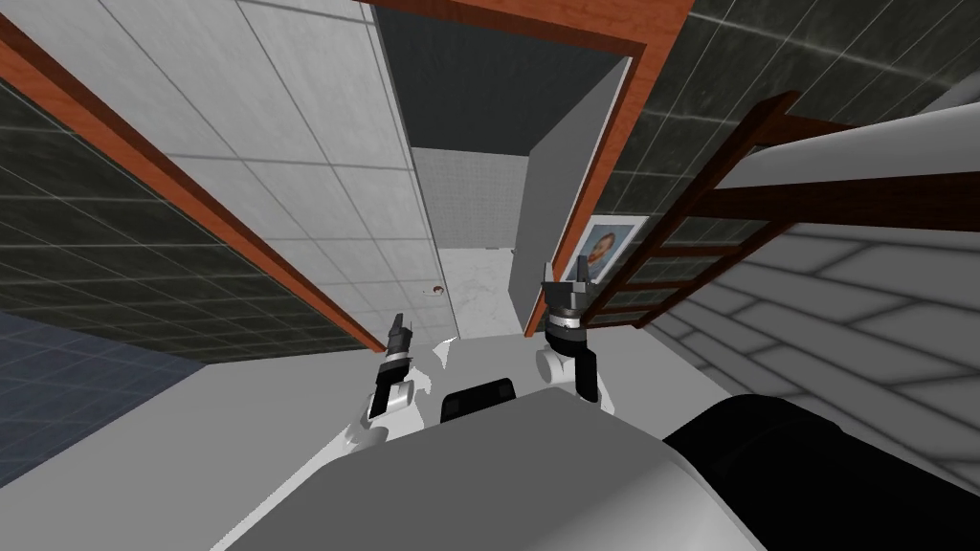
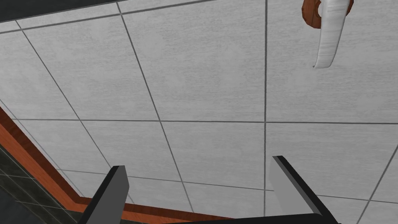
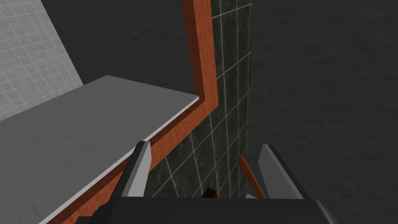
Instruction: Push the door open
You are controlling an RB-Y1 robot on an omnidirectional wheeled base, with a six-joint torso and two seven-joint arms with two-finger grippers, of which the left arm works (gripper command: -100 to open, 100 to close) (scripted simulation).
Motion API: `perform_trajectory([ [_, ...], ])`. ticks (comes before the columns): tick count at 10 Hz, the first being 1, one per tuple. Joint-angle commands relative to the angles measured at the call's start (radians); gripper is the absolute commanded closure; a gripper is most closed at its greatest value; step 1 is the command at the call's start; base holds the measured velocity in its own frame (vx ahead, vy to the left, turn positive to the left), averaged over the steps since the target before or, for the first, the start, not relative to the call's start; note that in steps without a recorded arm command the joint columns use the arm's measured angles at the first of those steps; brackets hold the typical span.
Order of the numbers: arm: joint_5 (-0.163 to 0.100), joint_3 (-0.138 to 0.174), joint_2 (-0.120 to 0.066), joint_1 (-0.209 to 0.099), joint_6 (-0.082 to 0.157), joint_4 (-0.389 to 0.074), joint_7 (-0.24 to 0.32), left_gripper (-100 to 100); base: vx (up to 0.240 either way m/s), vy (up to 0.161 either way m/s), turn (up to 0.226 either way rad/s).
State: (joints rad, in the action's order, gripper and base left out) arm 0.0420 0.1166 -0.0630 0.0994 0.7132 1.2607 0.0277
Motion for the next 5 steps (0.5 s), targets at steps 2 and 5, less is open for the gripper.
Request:
perform_trajectory([
  [2, -0.002, 0.006, 0.003, -0.024, 0.007, -0.067, -0.004, -100, 0.037, 0.052, -0.074],
  [5, -0.004, 0.011, 0.008, -0.048, 0.012, -0.128, -0.007, -100, 0.048, 0.051, -0.081],
])
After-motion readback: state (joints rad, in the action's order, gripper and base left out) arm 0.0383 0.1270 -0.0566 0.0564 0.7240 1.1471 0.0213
